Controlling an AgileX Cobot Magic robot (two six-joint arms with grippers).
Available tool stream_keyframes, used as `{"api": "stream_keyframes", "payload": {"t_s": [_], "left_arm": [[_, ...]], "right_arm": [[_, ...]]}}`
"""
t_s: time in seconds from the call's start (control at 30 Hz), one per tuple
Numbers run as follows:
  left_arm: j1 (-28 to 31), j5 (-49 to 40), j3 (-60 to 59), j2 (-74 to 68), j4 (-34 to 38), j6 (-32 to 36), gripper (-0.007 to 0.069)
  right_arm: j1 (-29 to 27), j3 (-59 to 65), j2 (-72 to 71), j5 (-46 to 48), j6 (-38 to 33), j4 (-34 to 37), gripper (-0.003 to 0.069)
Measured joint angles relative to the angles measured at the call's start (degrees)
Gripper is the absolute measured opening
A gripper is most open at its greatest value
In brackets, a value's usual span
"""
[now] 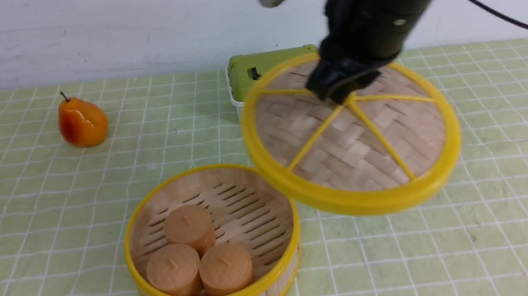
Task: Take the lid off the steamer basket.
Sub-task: Use the right arm to place the steamer lid on the table
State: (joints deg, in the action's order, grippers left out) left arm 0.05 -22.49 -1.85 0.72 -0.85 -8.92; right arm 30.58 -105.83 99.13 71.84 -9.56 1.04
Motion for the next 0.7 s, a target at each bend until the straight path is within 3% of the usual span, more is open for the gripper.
{"api": "stream_keyframes", "payload": {"t_s": [0.13, 0.27, 0.5, 0.7], "left_arm": [[0.0, 0.0, 0.0, 0.0, 0.0, 0.0, 0.0239], [0.0, 0.0, 0.0, 0.0, 0.0, 0.0, 0.0239], [0.0, 0.0, 0.0, 0.0, 0.0, 0.0, 0.0239], [0.0, 0.0, 0.0, 0.0, 0.0, 0.0, 0.0239]], "right_arm": [[-7.44, 11.75, -4.47, -3.1, 0.07, 0.38, 0.0076], [-13.09, 23.66, -4.51, -13.79, 0.1, 3.64, 0.0076], [-13.47, 30.71, 2.58, -29.72, 0.1, 5.76, 0.0076], [-13.47, 30.78, 8.47, -32.47, 0.75, 6.72, 0.0081]]}}
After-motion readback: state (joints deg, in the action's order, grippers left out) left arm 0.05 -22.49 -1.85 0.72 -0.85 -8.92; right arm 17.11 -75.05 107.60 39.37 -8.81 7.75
